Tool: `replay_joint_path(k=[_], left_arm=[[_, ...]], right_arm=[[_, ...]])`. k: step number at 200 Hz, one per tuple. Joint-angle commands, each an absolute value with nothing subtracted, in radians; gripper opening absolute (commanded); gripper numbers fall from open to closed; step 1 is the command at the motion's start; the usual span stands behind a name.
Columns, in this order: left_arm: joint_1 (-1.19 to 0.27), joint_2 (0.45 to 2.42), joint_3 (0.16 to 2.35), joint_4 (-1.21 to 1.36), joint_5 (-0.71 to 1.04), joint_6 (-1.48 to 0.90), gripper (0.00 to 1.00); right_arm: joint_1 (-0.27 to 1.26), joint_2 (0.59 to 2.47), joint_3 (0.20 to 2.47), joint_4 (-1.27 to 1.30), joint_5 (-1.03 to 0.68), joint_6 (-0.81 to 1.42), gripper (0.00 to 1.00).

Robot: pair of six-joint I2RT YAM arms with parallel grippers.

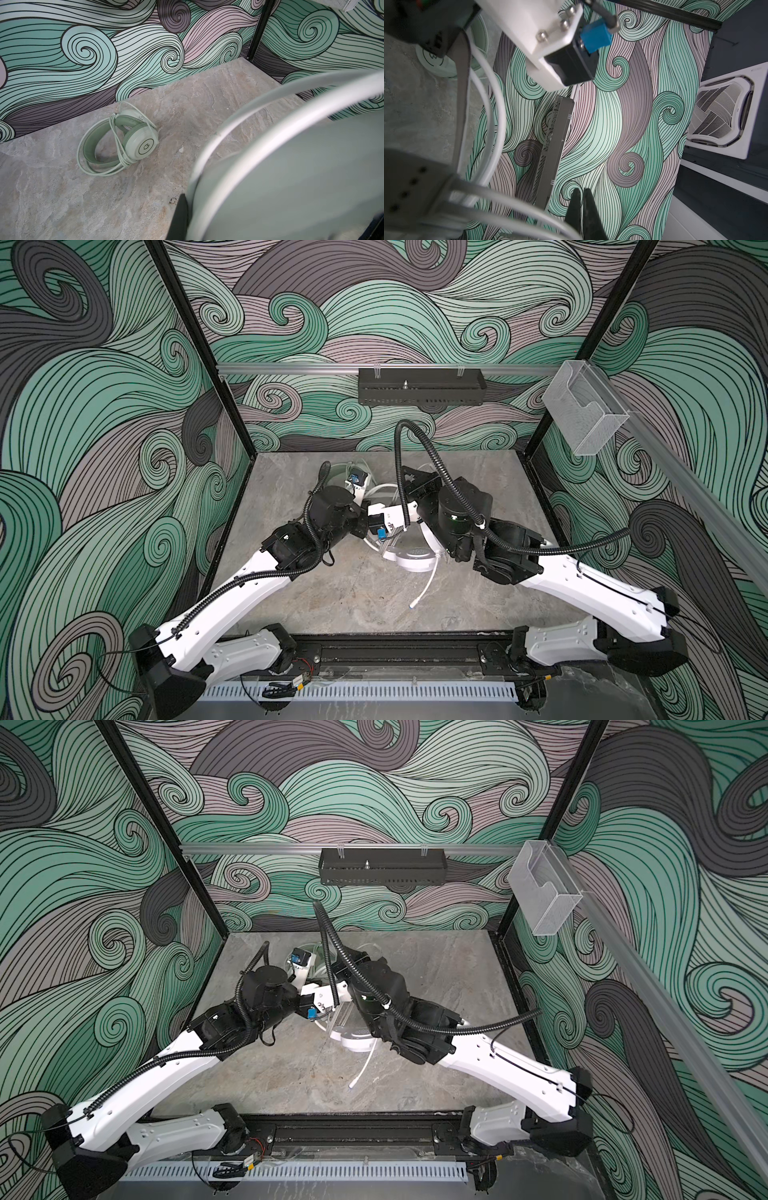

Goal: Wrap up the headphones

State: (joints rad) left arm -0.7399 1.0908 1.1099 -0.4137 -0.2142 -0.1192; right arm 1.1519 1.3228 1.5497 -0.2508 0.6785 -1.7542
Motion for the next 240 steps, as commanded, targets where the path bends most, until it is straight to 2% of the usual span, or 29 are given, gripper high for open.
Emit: replay_joint_path(k=[1,24,41,98,169,199,240], left_arm=[[-0.734,1.089,1.068,-0.555,-0.195,-0.065,0.00],[-0.733,1.077,1.062,-0.560,-0.201,-0.066,0.00],[-0.733,1.070,1.055,-0.564,-0.201,-0.067,0.00],[-0.732,1.075,1.067,-0.584,-0.202,-0.061,0.00],[-0.732,1.071,1.081,-0.592,-0.201,-0.066,0.00],[-0.731,1.068,1.089,-0.588,-0.197,-0.071,0.00],[-0.732,1.065,1.091,-0.586,-0.185,-0.071,0.00]], right_arm=[[1.125,1.286,1.667,0.000,0.683,-1.730,0.00],[1.106,1.284,1.663,-0.026,0.665,-1.703,0.00],[1.100,1.246,1.608,-0.071,0.596,-1.724,0.05],[1.032,1.286,1.640,-0.047,0.509,-1.790,0.00],[0.969,1.292,1.658,-0.091,0.453,-1.780,0.00],[0.948,1.283,1.670,-0.203,0.457,-1.581,0.00],[0.836,1.284,1.774,-0.491,0.289,-1.160,0.10]])
